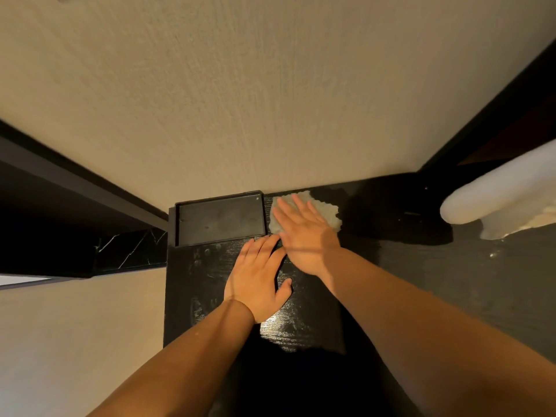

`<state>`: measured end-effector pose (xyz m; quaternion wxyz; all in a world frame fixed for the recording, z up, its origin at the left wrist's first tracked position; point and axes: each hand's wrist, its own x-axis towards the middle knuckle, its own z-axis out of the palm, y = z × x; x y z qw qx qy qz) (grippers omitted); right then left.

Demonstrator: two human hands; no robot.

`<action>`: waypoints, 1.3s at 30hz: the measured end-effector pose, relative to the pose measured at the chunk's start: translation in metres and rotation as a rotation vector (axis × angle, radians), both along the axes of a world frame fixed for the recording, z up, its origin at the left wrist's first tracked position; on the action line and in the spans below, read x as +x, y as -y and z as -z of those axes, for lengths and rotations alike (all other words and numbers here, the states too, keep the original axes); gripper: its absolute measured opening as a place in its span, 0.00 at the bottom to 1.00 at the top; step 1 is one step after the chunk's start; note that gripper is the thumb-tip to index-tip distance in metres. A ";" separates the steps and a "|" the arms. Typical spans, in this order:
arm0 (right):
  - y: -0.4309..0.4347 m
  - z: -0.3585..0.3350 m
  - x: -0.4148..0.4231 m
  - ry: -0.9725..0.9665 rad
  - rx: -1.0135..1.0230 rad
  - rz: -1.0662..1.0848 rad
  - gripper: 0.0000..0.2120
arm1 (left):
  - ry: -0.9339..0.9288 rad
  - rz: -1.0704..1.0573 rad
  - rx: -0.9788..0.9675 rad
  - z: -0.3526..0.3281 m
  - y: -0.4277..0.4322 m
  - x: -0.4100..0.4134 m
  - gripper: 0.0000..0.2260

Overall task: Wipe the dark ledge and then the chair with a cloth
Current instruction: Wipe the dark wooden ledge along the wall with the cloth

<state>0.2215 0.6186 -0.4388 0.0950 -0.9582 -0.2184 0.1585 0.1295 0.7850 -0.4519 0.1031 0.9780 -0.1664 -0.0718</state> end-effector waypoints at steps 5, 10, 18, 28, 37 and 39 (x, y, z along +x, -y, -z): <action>0.029 0.000 0.019 -0.031 -0.042 0.055 0.28 | -0.010 0.009 0.020 -0.003 -0.001 0.000 0.31; 0.055 0.001 0.012 0.043 -0.049 0.371 0.28 | -0.014 0.012 0.039 -0.003 -0.001 0.001 0.31; 0.059 -0.001 0.022 0.041 -0.018 0.085 0.28 | -0.024 0.006 0.027 -0.005 0.000 0.001 0.31; 0.036 0.004 -0.005 0.077 -0.086 0.188 0.31 | -0.020 0.000 0.022 -0.002 -0.001 0.001 0.31; 0.113 0.009 -0.007 0.099 -0.138 0.447 0.31 | -0.028 -0.003 0.032 -0.005 -0.002 0.002 0.31; 0.096 0.007 -0.015 0.069 -0.114 0.434 0.31 | -0.029 -0.005 0.027 -0.006 -0.001 0.002 0.31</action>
